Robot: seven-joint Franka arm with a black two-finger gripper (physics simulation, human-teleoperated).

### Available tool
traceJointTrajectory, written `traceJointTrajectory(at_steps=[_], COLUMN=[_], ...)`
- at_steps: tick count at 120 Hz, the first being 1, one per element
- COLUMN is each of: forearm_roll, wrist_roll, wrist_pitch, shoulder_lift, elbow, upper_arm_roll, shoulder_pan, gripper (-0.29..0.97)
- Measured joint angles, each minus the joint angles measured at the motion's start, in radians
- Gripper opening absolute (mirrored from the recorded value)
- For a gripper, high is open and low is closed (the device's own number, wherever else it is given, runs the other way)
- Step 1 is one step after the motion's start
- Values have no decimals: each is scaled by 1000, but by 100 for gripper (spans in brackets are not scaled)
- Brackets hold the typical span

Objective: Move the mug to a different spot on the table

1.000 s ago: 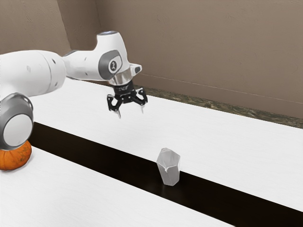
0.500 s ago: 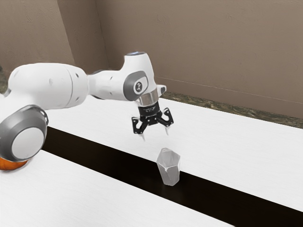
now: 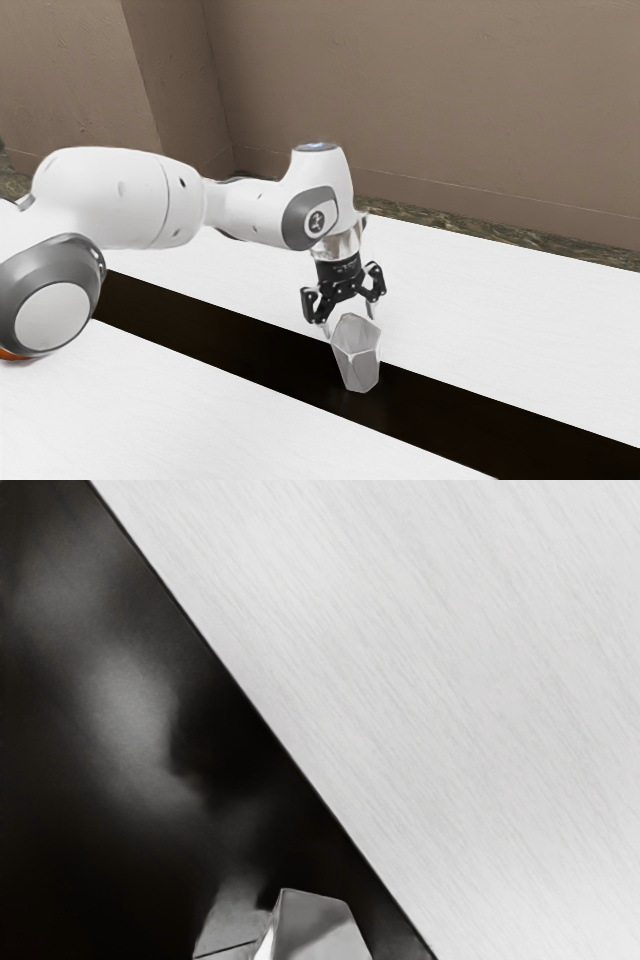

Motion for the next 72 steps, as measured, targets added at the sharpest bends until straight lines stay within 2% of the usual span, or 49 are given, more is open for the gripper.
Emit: traceJointTrajectory(at_steps=[25,49,72], forearm_roll=[42,56,54], wrist_roll=[-32,-10,16], wrist_pitch=[10,18,23], shoulder_lift=[1,8,10], elbow=[-5,1,2], upper_arm_roll=[-4,-15,-19], shoulder_pan=[0,1,2], gripper=[62,53,29])
